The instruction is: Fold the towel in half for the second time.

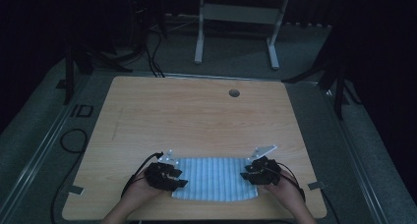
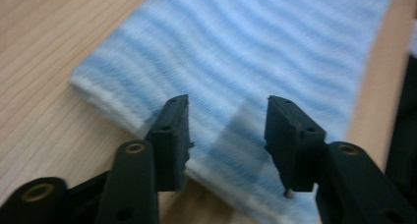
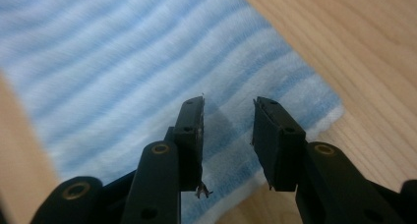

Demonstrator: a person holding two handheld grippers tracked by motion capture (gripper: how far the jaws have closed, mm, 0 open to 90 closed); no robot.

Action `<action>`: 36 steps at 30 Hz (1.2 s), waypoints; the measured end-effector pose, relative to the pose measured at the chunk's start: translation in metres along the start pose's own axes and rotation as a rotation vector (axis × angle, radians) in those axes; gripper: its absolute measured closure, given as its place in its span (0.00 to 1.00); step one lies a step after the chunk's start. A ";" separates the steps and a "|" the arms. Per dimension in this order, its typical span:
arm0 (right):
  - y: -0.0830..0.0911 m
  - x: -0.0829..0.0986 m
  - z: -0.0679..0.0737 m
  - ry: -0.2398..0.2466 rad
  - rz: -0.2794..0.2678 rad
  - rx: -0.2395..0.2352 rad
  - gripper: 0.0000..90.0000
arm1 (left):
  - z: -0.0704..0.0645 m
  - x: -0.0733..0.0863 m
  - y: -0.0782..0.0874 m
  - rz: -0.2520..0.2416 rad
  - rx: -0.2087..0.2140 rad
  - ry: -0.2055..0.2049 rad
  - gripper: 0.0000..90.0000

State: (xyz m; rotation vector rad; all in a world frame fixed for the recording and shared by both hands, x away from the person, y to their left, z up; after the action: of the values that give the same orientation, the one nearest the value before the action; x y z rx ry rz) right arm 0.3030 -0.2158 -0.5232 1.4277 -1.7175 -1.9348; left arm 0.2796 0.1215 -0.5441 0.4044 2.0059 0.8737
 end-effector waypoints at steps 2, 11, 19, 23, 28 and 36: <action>-0.010 0.001 -0.001 0.005 0.025 0.007 0.72 | 0.004 0.001 -0.002 -0.013 0.008 0.013 0.61; -0.023 -0.013 -0.009 0.001 0.024 0.006 0.70 | 0.022 -0.005 0.004 -0.007 -0.016 0.024 0.61; -0.044 -0.042 -0.022 -0.011 0.017 0.012 0.69 | 0.053 -0.012 0.013 -0.021 -0.047 0.036 0.60; -0.054 -0.057 -0.027 -0.005 0.022 0.017 0.67 | 0.067 -0.018 0.018 0.002 -0.076 0.035 0.58; -0.068 -0.077 -0.035 -0.026 0.019 0.020 0.64 | 0.087 -0.024 0.023 -0.005 -0.091 0.058 0.58; -0.085 -0.101 -0.044 -0.057 0.019 0.016 0.62 | 0.112 -0.027 0.032 -0.033 -0.118 0.091 0.58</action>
State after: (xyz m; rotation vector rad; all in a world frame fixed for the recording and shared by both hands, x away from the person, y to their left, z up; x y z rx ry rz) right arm 0.4243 -0.1500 -0.5366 1.3687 -1.7688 -1.9746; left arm 0.3865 0.1756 -0.5456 0.2689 2.0260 1.0001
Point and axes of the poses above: each handheld gripper's, and its own axes: y roughly backward along the jaws, x roughly out of its underside, z roughly to its left, the point moved 1 cm from there along -y, roughly forward along the jaws, and after that the axes turned 11 degrees about x, right-handed, at the moved point
